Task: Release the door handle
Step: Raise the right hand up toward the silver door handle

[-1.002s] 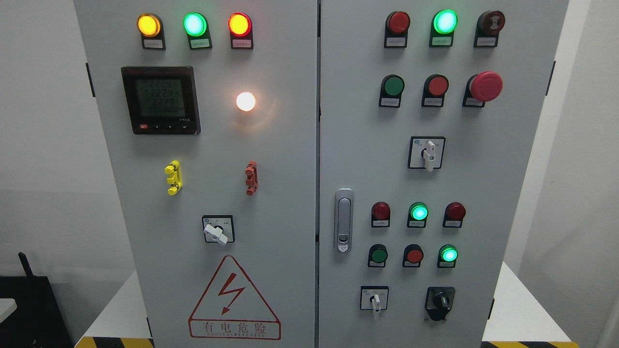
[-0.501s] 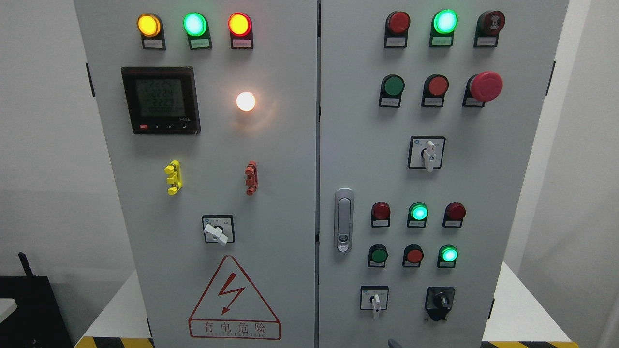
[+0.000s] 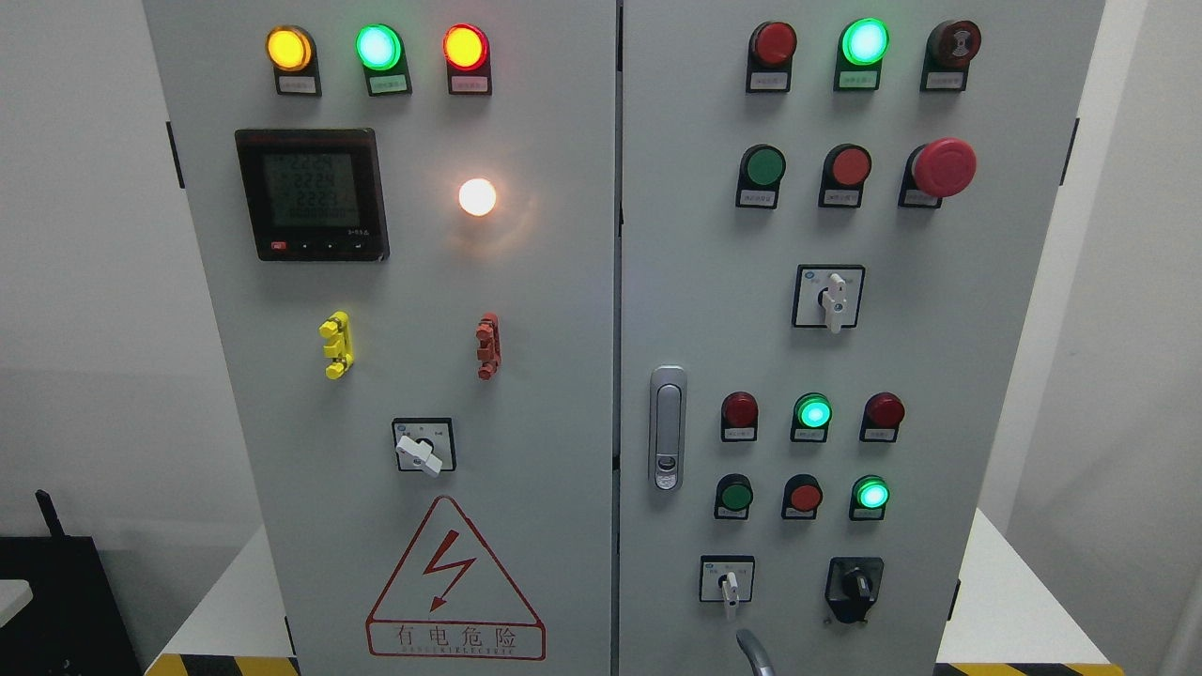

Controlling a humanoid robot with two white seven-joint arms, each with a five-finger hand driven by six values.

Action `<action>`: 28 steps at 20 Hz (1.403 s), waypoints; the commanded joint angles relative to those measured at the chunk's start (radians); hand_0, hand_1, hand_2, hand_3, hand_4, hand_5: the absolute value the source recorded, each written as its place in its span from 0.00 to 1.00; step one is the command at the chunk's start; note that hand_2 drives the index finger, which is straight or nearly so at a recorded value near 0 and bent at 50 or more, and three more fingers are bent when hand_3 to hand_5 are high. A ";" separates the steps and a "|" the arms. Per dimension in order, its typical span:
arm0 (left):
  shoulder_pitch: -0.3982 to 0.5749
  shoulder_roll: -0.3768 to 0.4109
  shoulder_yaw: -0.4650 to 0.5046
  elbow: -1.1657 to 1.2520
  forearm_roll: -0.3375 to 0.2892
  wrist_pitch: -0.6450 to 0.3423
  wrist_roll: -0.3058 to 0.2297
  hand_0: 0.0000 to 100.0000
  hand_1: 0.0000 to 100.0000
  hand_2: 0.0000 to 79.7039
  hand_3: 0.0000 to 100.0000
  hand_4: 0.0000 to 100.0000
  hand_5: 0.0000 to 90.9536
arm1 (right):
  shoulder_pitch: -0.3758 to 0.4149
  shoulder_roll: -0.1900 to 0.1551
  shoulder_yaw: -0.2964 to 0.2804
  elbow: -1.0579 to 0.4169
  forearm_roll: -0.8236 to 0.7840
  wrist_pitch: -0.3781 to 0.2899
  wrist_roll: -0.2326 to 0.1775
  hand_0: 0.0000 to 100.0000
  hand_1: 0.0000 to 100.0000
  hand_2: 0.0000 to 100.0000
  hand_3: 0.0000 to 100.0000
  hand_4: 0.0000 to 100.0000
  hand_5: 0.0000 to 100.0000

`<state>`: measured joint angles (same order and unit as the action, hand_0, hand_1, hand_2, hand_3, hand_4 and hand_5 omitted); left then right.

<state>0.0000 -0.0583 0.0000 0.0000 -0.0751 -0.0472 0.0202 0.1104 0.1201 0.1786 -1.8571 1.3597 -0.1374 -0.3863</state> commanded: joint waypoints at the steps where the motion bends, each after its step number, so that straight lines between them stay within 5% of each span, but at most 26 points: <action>1: -0.002 0.000 0.002 0.009 0.000 0.000 0.000 0.12 0.39 0.00 0.00 0.00 0.00 | -0.046 0.004 0.028 0.064 0.118 0.050 -0.013 0.32 0.25 0.00 0.79 0.75 0.89; 28: -0.002 0.000 0.002 0.009 0.000 0.000 0.000 0.12 0.39 0.00 0.00 0.00 0.00 | -0.291 0.029 0.073 0.162 0.220 0.182 0.023 0.34 0.21 0.00 0.87 0.82 0.97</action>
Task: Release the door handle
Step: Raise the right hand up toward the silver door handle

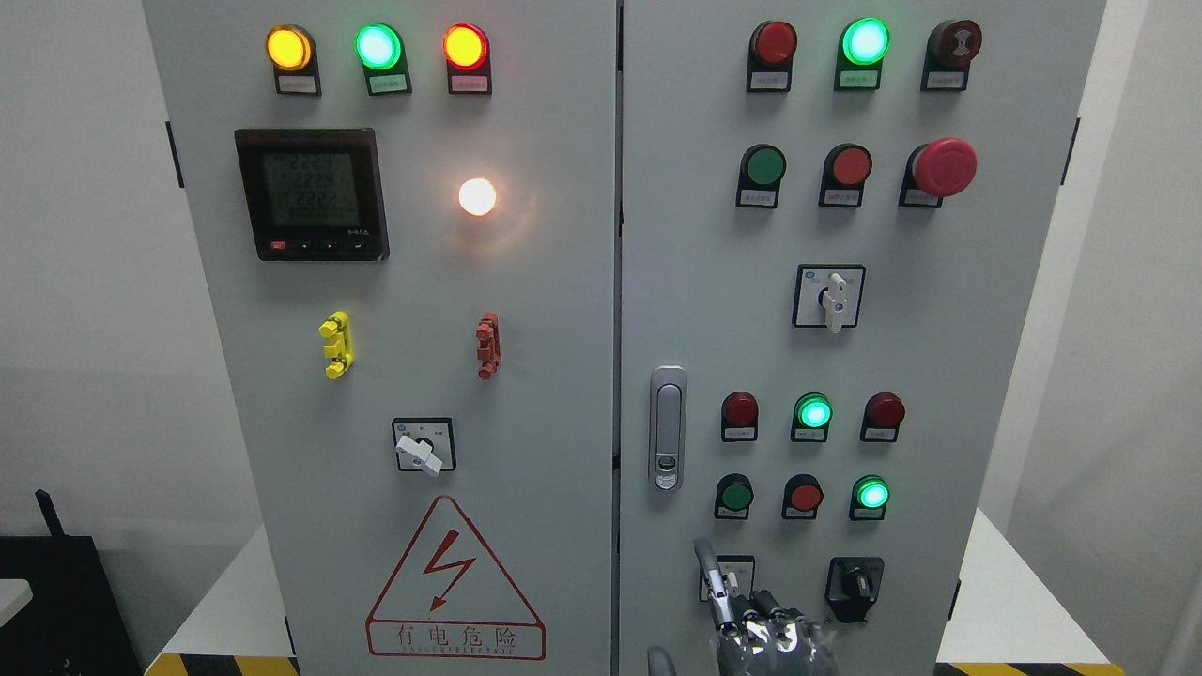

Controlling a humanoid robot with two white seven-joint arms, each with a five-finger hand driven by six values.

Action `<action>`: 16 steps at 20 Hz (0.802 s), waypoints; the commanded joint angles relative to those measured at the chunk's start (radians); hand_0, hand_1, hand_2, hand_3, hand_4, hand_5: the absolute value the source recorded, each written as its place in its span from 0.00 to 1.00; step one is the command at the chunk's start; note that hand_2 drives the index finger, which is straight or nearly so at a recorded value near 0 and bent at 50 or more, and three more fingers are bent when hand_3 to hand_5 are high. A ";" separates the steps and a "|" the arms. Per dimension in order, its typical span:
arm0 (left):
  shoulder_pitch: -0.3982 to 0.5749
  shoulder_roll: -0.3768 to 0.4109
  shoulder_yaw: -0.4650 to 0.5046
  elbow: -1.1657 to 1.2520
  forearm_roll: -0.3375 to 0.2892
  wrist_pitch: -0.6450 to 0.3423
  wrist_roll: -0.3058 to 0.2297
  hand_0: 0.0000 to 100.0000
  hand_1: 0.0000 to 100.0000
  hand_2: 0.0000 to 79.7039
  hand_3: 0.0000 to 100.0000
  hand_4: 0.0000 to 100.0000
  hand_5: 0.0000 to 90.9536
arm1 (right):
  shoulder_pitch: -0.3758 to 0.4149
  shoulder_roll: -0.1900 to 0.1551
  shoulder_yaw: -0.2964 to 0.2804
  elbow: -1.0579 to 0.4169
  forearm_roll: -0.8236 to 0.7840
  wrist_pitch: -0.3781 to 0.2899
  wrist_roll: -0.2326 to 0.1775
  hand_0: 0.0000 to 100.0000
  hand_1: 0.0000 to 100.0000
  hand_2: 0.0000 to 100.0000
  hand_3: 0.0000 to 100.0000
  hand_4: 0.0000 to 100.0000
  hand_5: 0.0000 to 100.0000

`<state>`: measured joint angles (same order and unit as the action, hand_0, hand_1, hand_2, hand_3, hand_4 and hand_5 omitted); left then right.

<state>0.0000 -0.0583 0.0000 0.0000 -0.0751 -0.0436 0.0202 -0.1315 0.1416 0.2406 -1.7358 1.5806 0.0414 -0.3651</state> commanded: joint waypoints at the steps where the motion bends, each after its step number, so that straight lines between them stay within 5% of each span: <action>1: -0.003 0.000 0.002 0.009 0.000 -0.004 0.000 0.12 0.39 0.00 0.00 0.00 0.00 | -0.056 0.010 0.016 0.051 -0.002 0.005 0.002 0.34 0.21 0.00 0.87 0.82 0.97; 16: -0.002 0.000 0.002 0.009 0.000 -0.004 0.000 0.12 0.39 0.00 0.00 0.00 0.00 | -0.119 0.012 0.025 0.105 -0.010 0.023 0.031 0.37 0.19 0.00 0.90 0.83 0.98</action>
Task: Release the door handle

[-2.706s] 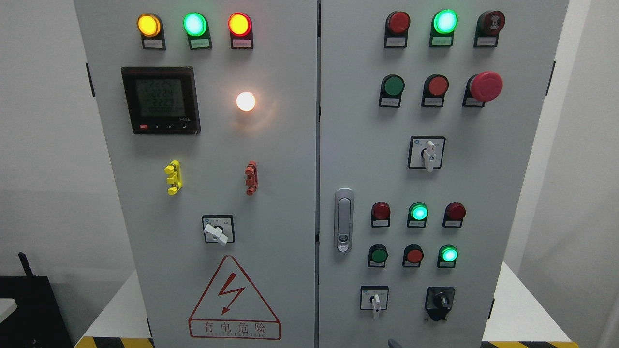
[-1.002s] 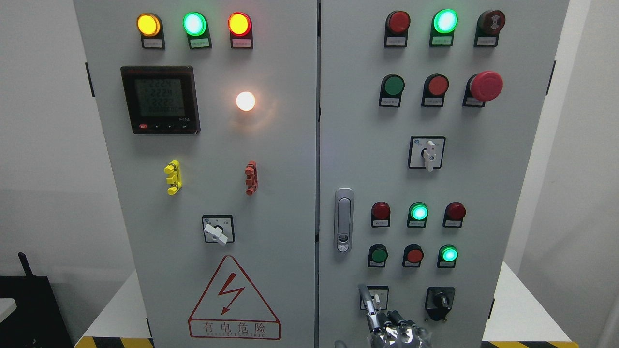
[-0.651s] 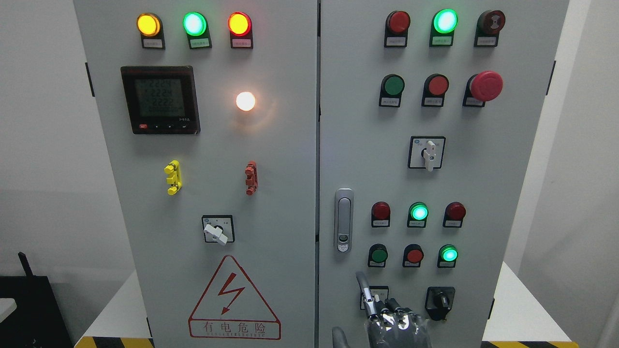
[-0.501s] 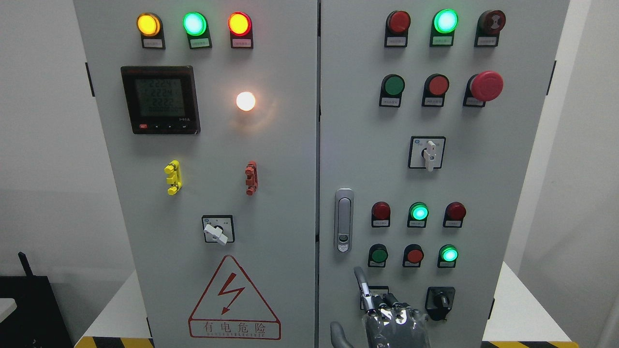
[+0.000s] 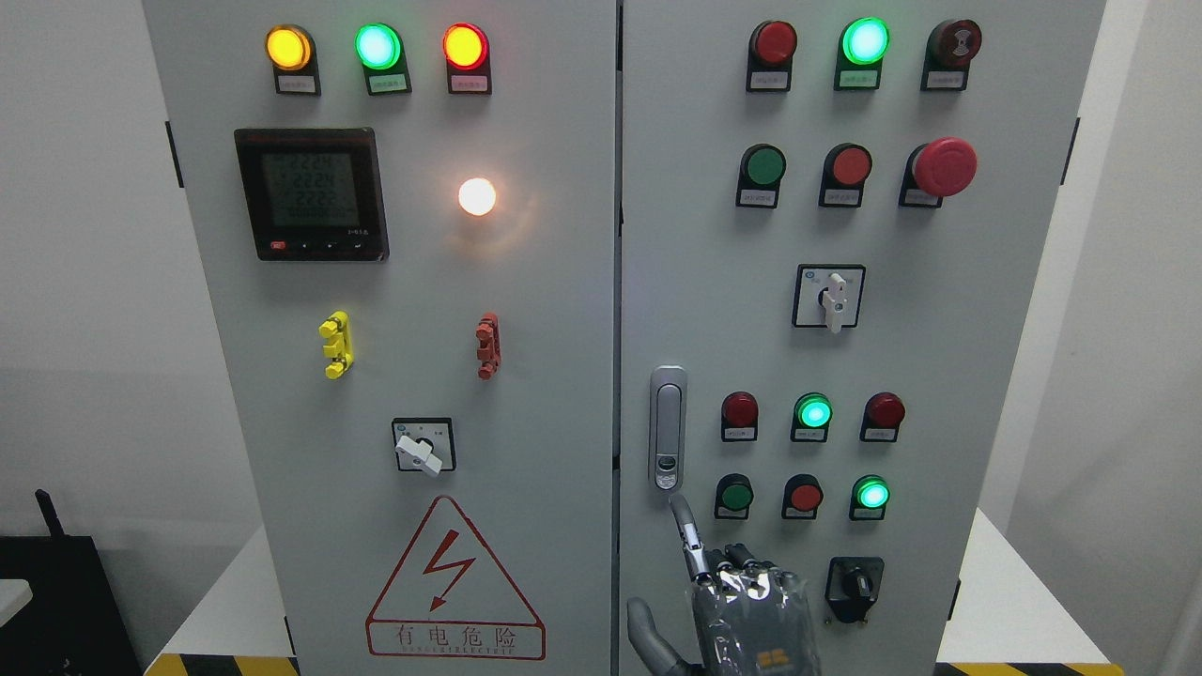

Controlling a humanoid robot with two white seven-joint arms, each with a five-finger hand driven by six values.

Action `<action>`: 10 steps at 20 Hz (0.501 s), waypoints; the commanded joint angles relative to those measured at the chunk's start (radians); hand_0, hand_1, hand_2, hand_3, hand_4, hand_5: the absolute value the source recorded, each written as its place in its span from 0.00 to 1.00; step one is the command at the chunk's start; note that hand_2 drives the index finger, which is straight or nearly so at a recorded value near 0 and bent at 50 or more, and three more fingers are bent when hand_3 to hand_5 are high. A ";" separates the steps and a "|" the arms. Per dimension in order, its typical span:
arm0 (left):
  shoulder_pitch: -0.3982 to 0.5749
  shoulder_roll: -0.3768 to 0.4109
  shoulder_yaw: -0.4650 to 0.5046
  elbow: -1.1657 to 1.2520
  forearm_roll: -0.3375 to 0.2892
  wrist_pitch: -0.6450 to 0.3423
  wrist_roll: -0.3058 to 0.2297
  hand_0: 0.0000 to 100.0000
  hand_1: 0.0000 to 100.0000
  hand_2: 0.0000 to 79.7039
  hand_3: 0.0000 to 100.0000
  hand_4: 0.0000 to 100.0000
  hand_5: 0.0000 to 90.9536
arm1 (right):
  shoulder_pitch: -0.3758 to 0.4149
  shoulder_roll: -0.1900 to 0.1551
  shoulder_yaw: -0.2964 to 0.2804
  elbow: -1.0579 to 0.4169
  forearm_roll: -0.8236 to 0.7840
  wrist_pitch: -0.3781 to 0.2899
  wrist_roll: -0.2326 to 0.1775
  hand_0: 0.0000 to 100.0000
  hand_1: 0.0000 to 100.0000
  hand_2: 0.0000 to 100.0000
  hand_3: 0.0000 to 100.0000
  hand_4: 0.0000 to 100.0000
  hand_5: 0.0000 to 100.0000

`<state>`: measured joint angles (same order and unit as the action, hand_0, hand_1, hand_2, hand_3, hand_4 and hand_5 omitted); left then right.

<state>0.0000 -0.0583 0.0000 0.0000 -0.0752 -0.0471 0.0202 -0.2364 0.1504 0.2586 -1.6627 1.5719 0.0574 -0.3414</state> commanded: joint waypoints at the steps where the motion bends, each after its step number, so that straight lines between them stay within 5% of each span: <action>1: -0.003 0.000 0.002 0.009 0.000 0.000 0.000 0.12 0.39 0.00 0.00 0.00 0.00 | -0.014 0.003 0.007 0.032 -0.001 0.007 0.007 0.37 0.19 0.00 0.90 0.83 0.98; 10: -0.003 0.000 0.002 0.009 0.000 0.000 0.000 0.12 0.39 0.00 0.00 0.00 0.00 | -0.041 0.005 0.008 0.040 -0.027 0.021 0.025 0.37 0.19 0.00 0.91 0.84 0.98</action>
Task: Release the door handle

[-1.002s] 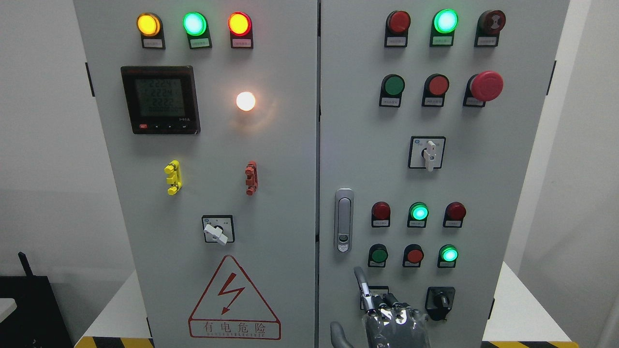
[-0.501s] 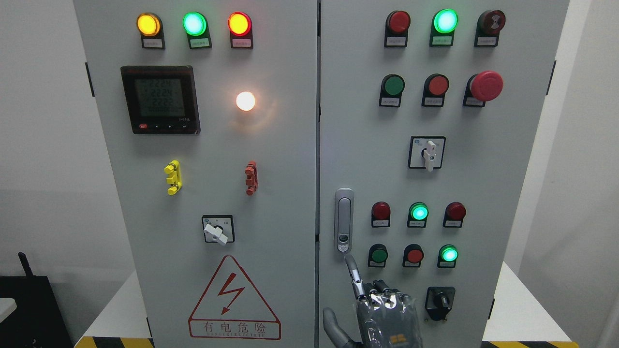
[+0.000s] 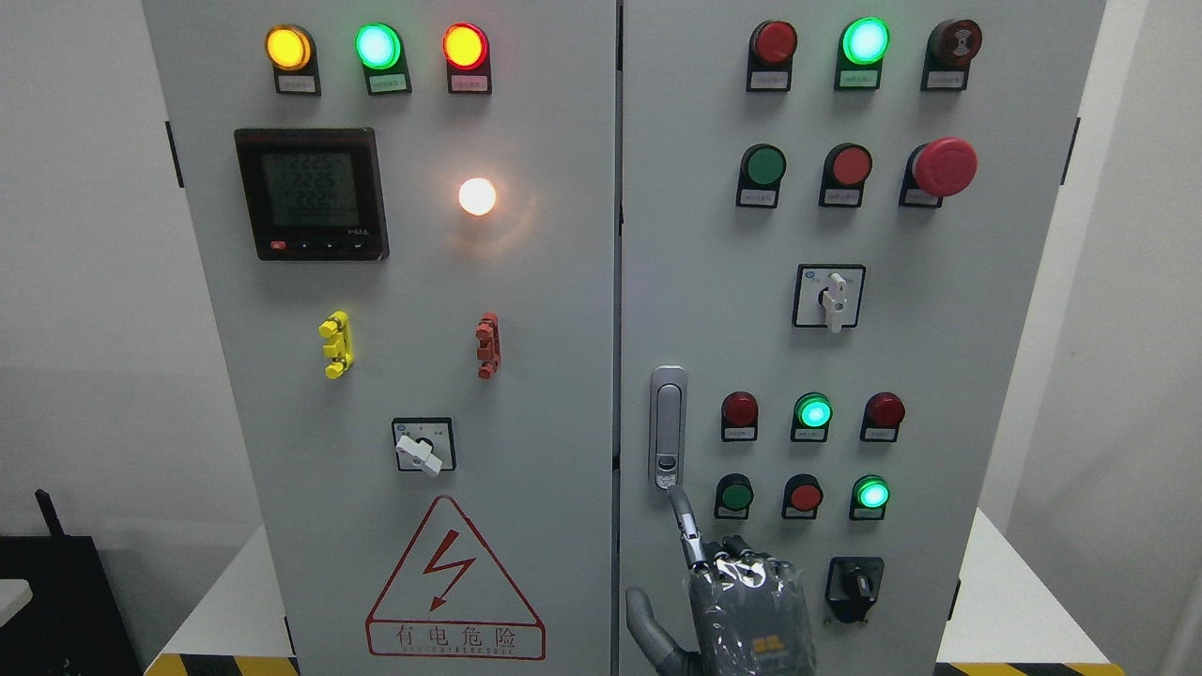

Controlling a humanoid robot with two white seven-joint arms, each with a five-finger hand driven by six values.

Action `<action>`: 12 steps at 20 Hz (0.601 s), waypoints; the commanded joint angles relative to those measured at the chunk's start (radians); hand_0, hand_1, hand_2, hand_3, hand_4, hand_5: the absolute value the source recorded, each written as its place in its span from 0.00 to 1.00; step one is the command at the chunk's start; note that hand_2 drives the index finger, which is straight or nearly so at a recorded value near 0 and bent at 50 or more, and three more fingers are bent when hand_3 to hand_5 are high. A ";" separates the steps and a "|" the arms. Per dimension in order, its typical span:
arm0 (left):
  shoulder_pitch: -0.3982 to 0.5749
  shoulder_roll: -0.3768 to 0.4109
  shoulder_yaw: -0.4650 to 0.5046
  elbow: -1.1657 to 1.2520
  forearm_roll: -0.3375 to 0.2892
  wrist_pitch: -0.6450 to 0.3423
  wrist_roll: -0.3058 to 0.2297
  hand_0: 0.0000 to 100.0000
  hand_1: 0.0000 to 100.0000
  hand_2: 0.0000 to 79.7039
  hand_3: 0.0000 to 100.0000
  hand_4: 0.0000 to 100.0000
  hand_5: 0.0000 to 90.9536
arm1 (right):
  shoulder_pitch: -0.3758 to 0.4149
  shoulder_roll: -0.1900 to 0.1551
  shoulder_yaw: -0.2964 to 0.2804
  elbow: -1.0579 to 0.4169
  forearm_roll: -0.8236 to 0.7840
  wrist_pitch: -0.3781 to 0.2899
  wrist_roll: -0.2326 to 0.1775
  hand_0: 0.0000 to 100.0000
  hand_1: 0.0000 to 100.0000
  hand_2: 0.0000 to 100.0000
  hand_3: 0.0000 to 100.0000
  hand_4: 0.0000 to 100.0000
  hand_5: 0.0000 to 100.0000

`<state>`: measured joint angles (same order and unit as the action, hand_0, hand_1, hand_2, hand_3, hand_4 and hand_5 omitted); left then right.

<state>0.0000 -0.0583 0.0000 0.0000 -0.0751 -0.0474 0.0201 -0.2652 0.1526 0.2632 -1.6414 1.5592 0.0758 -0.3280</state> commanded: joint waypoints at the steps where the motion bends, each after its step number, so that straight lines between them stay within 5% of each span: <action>1: -0.002 0.000 0.002 0.009 0.000 0.000 0.000 0.12 0.39 0.00 0.00 0.00 0.00 | -0.012 0.002 0.004 0.018 -0.015 0.002 0.013 0.38 0.19 0.00 0.91 0.84 0.98; 12: -0.002 0.000 0.002 0.009 0.000 0.000 0.000 0.12 0.39 0.00 0.00 0.00 0.00 | -0.023 0.002 0.004 0.026 -0.016 0.004 0.017 0.38 0.19 0.00 0.92 0.85 0.98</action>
<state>0.0000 -0.0583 0.0000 0.0000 -0.0751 -0.0474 0.0201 -0.2823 0.1541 0.2658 -1.6263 1.5457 0.0799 -0.3126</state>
